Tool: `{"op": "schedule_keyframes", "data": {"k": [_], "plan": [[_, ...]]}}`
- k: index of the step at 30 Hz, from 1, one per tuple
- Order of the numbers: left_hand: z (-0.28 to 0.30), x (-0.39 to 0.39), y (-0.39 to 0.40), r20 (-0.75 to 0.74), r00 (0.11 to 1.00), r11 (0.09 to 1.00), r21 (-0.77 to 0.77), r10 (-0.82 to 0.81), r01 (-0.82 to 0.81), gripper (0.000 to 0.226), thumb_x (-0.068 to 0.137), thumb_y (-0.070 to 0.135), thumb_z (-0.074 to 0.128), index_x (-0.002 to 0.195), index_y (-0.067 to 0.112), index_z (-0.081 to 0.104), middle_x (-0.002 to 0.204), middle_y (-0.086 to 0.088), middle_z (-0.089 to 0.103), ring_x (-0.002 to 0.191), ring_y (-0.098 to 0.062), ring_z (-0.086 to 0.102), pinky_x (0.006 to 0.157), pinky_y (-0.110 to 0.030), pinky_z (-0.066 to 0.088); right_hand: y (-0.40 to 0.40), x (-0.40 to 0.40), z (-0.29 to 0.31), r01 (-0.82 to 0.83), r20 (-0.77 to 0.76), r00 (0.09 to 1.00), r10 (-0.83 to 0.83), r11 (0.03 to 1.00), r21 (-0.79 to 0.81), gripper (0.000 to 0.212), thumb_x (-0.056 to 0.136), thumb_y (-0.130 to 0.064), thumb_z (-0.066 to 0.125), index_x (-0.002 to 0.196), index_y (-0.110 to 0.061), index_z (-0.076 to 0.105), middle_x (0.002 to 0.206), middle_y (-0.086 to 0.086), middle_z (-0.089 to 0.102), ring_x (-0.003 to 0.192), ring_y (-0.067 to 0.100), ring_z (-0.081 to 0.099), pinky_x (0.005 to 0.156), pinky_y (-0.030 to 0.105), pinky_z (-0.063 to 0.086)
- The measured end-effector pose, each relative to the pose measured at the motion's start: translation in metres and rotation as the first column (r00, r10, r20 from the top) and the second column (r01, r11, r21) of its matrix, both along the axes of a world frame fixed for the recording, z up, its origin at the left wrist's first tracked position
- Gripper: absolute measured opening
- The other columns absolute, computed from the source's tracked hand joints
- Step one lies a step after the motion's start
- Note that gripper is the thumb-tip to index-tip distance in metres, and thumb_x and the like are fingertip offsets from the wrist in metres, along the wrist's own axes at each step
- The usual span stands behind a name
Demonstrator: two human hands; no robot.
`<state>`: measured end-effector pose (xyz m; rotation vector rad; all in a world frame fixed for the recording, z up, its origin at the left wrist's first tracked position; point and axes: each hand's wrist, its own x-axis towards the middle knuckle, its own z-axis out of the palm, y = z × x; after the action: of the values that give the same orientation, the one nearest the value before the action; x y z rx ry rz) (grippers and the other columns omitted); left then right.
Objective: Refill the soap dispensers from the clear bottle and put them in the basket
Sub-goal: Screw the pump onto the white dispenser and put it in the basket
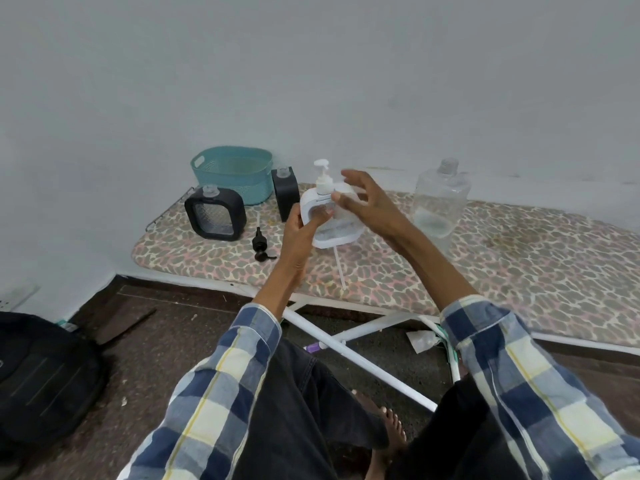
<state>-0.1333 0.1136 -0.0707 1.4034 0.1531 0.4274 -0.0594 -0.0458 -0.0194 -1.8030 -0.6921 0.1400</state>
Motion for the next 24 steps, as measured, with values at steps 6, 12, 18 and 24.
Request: {"op": "schedule_keyframes", "data": {"k": [6,12,18,24], "plan": [[0.043,0.008,0.019,-0.043,0.991,0.923,0.373,0.123,-0.098,0.030,0.104,0.032,0.065,0.130,0.024,0.054,0.115,0.003,0.065,0.102,-0.015,0.065,0.074,-0.017,0.052,0.015,0.012,-0.005,0.026,0.061,0.998,-0.033,0.993,0.117,0.048,0.101,-0.036,0.071,0.146,-0.028,0.055,0.137,-0.013,0.063,0.122,0.005,0.061,0.099,0.025,0.048],[0.088,0.015,0.060,0.095,0.967,0.567,0.795,0.235,-0.216,0.043,0.087,0.052,0.077,0.113,0.021,0.061,0.103,0.004,0.071,0.090,-0.017,0.069,0.073,-0.035,0.058,0.039,0.036,0.003,0.061,0.077,0.994,-0.081,0.971,0.229,0.043,0.103,-0.037,0.068,0.143,-0.026,0.059,0.139,-0.010,0.065,0.120,0.013,0.064,0.099,0.038,0.058],[0.113,0.035,0.099,0.145,0.892,0.489,0.793,0.428,-0.364,0.055,0.087,0.053,0.081,0.122,0.016,0.060,0.115,-0.002,0.072,0.095,-0.022,0.069,0.079,-0.039,0.059,0.052,0.056,-0.044,0.364,0.237,0.896,-0.376,0.927,0.094,0.031,0.113,-0.032,0.043,0.135,-0.019,0.061,0.135,0.001,0.066,0.121,0.022,0.063,0.104,0.047,0.052],[0.130,0.055,0.152,0.154,0.794,0.499,0.703,0.589,-0.506,0.057,0.086,0.052,0.081,0.122,0.012,0.061,0.117,-0.005,0.071,0.101,-0.027,0.067,0.084,-0.039,0.054,0.048,0.079,-0.081,0.406,0.304,0.882,-0.360,0.909,-0.100,0.035,0.114,-0.020,0.037,0.131,-0.012,0.066,0.136,0.011,0.066,0.127,0.032,0.058,0.108,0.046,0.047]]}}
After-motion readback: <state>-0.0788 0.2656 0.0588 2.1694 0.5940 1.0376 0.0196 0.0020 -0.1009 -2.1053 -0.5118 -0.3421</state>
